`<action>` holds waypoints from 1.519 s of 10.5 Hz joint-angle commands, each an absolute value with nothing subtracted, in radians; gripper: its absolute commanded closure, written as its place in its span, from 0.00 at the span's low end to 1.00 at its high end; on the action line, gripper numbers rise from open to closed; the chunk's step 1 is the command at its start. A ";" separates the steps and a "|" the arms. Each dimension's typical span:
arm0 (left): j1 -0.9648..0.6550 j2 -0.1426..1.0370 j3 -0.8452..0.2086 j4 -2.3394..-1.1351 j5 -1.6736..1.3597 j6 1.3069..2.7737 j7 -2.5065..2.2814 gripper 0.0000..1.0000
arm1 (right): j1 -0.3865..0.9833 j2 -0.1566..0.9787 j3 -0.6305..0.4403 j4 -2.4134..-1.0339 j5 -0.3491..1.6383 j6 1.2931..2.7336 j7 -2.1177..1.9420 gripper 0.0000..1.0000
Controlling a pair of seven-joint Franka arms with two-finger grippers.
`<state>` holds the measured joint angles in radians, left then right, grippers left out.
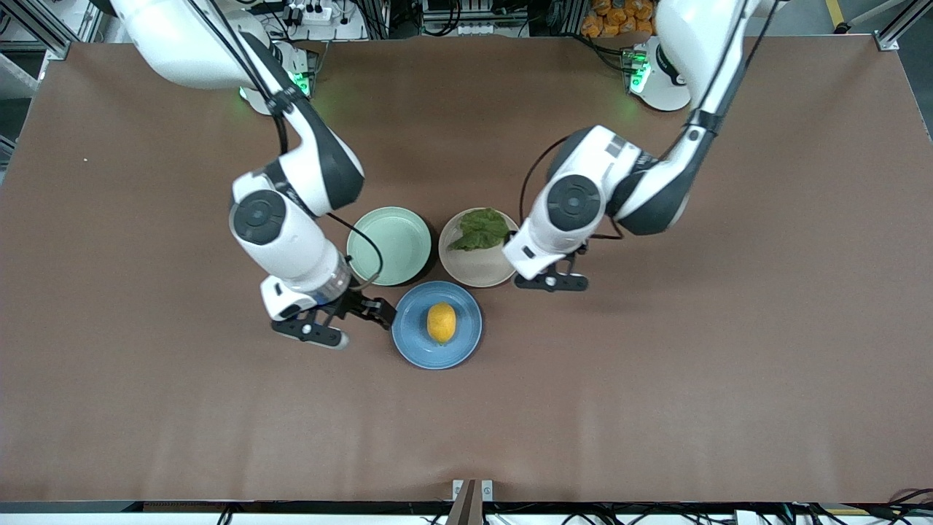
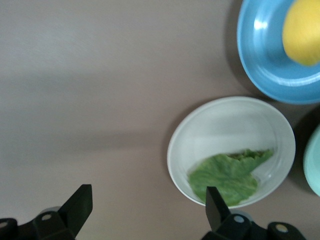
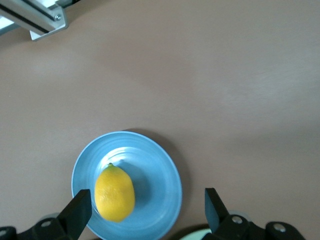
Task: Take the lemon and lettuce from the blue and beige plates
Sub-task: 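Lower and close the right gripper on the lemon while the left grips lettuce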
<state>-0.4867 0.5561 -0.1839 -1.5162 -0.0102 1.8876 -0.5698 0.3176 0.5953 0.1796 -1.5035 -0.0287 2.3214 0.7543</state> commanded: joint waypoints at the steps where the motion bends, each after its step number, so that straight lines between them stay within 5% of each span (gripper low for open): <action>1: -0.540 0.616 -0.175 -1.490 0.006 1.888 -0.618 0.00 | 0.337 0.669 0.210 -1.471 -0.034 2.412 0.788 0.00; 16: -0.669 0.799 -0.178 -1.488 -0.018 2.134 -0.747 0.00 | 0.423 0.856 0.210 -1.466 -0.126 2.663 0.804 0.00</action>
<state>-0.6588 0.7781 -0.1839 -1.5118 -0.0112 2.1131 -0.7111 0.4187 0.8249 0.2100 -1.4970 -0.0856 2.6491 0.7823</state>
